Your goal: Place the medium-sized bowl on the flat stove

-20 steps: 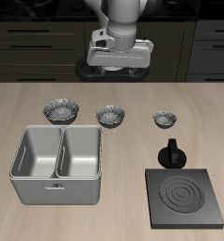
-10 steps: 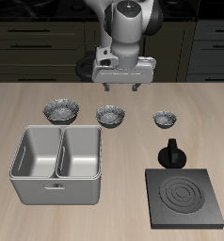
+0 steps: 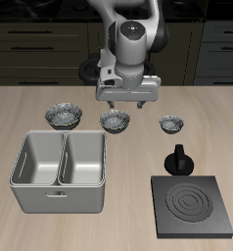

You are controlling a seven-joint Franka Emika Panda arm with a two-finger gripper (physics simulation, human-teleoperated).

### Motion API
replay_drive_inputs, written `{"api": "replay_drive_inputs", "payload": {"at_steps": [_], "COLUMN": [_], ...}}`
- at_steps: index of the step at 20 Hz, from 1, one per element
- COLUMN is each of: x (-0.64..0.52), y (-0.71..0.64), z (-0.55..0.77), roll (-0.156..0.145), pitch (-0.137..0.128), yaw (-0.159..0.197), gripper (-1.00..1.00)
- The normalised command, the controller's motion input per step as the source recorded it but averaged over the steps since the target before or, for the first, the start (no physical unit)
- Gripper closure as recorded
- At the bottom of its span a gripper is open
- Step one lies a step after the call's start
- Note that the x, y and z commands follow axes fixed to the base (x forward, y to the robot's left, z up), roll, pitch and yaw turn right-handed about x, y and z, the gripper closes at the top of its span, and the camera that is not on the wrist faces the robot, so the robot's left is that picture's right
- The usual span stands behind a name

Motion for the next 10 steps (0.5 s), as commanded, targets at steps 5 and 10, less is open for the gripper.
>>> {"api": "replay_drive_inputs", "payload": {"at_steps": [5, 10], "x": [-0.01, -0.07], "y": [-0.02, 0.0], "z": [-0.21, -0.14], "roll": [-0.003, 0.001], "pitch": [0.011, -0.004], "yaw": [-0.019, -0.009], "gripper": [-1.0, -1.0]}}
